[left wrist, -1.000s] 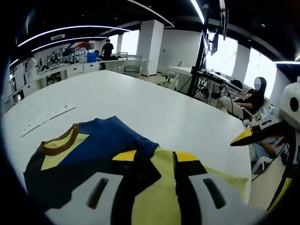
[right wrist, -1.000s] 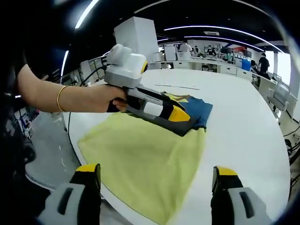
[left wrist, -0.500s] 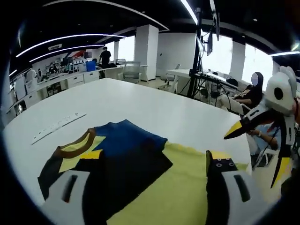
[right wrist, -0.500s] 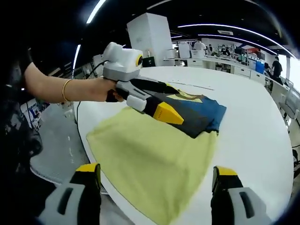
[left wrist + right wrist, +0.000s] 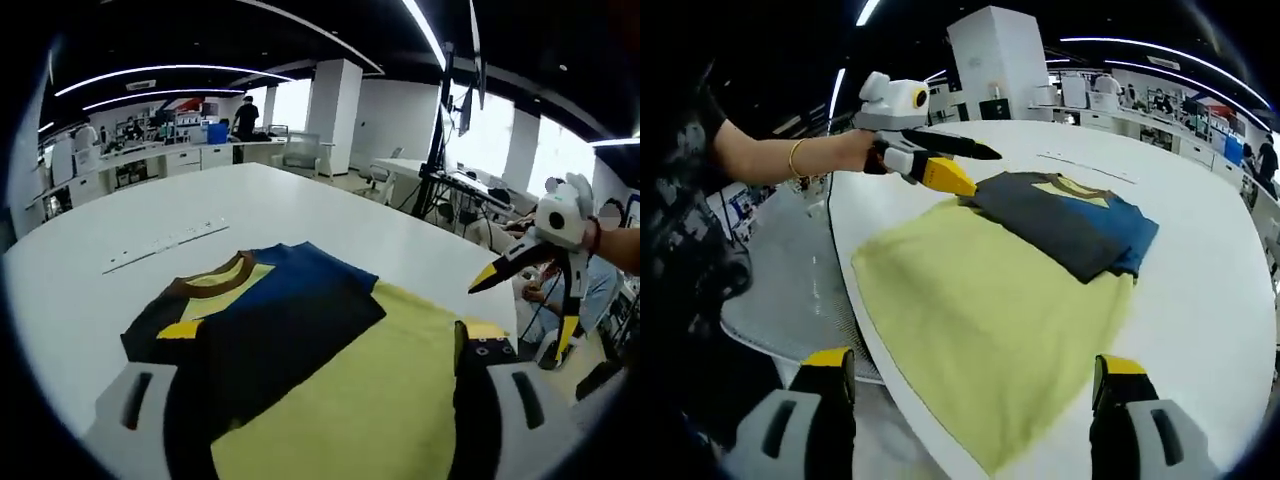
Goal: Fold the garment on the visible template until the final outline fits inside the template.
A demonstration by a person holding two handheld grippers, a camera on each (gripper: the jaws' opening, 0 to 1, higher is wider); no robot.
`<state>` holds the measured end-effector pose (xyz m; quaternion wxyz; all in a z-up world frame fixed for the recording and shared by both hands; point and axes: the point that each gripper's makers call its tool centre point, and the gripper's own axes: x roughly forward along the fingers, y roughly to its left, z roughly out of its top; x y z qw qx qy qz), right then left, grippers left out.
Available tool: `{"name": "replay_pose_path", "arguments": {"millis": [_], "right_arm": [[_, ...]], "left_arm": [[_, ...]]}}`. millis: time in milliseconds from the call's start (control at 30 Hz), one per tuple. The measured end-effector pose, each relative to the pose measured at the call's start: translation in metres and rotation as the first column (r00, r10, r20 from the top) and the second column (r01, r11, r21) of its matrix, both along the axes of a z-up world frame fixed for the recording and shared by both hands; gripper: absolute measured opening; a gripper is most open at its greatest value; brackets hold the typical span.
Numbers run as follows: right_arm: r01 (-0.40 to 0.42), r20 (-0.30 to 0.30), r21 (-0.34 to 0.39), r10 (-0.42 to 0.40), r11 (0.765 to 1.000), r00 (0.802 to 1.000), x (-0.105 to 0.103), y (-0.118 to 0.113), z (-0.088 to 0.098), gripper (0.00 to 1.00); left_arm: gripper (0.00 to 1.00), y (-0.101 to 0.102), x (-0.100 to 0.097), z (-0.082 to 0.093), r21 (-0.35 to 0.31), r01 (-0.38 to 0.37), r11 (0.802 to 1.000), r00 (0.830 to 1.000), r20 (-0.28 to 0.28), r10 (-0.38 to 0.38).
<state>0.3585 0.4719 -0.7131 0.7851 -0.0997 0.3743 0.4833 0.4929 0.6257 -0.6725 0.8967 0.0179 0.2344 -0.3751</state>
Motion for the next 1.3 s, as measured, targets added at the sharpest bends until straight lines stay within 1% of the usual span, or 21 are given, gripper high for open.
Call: {"name": "replay_pose_path", "arguments": {"millis": [100, 267, 333, 467, 567, 733, 800, 833, 900, 933, 1100, 1167, 1233, 1267, 1300], "right_arm": [[-0.004, -0.005, -0.007, 0.004, 1.0, 1.0, -0.001, -0.002, -0.002, 1.0], [-0.021, -0.004, -0.024, 0.021, 0.999, 1.0, -0.004, -0.003, -0.006, 0.99], [-0.03, -0.001, -0.03, 0.03, 0.999, 1.0, -0.005, -0.003, -0.007, 0.98], [-0.036, -0.011, -0.052, 0.036, 0.998, 0.999, -0.008, -0.005, -0.012, 0.97], [-0.042, -0.018, -0.083, 0.04, 0.996, 0.999, -0.011, -0.009, -0.019, 0.95], [-0.024, -0.018, -0.079, 0.023, 0.997, 1.0, -0.013, -0.012, -0.021, 0.91], [-0.025, -0.018, -0.086, 0.024, 0.996, 1.0, -0.015, -0.014, -0.023, 0.88], [-0.024, -0.02, -0.087, 0.022, 0.996, 1.0, -0.015, -0.015, -0.024, 0.87], [-0.02, -0.02, -0.082, 0.018, 0.996, 1.0, -0.015, -0.015, -0.024, 0.86], [-0.023, -0.02, -0.082, 0.021, 0.996, 1.0, -0.016, -0.014, -0.024, 0.85], [-0.03, -0.012, -0.093, 0.029, 0.995, 1.0, -0.018, -0.014, -0.026, 0.81], [-0.031, -0.012, -0.096, 0.03, 0.995, 0.999, -0.019, -0.015, -0.029, 0.79], [-0.039, -0.011, -0.104, 0.038, 0.994, 0.999, -0.021, -0.015, -0.031, 0.76], [-0.042, -0.008, -0.113, 0.042, 0.993, 0.999, -0.022, -0.016, -0.033, 0.76], [-0.044, -0.005, -0.124, 0.044, 0.991, 0.999, -0.023, -0.018, -0.034, 0.76]], "left_arm": [[0.99, 0.017, -0.011, -0.001, 0.008, -0.013, 1.0, 1.0, -0.015, 0.013], [0.99, 0.042, -0.031, 0.001, 0.017, -0.034, 0.999, 0.999, -0.016, 0.035], [0.99, 0.048, -0.04, 0.001, 0.014, -0.041, 0.999, 0.999, -0.013, 0.041], [0.99, 0.053, -0.053, -0.001, 0.007, -0.039, 0.999, 0.999, -0.014, 0.04], [0.98, 0.059, -0.066, -0.005, 0.027, -0.028, 0.999, 0.999, -0.017, 0.028], [0.94, 0.071, -0.088, -0.012, 0.045, -0.02, 0.999, 0.999, -0.027, 0.021], [0.9, 0.076, -0.098, -0.018, 0.052, -0.017, 0.999, 0.998, -0.059, 0.02], [0.88, 0.079, -0.103, -0.02, 0.055, -0.015, 0.998, 0.998, -0.059, 0.018], [0.86, 0.082, -0.111, -0.023, 0.069, -0.015, 0.997, 0.998, -0.059, 0.019], [0.84, 0.084, -0.116, -0.026, 0.081, -0.009, 0.997, 0.997, -0.075, 0.015], [0.76, 0.088, -0.133, -0.035, 0.079, -0.005, 0.997, 0.995, -0.094, 0.012], [0.7, 0.088, -0.142, -0.043, 0.097, 0.016, 0.995, 0.996, -0.093, -0.007], [0.62, 0.086, -0.152, -0.05, 0.112, 0.054, 0.992, 0.993, -0.114, -0.041], [0.6, 0.087, -0.154, -0.052, 0.121, 0.056, 0.991, 0.993, -0.108, -0.043], [0.59, 0.088, -0.159, -0.056, 0.145, 0.072, 0.987, 0.992, -0.109, -0.057]]}}
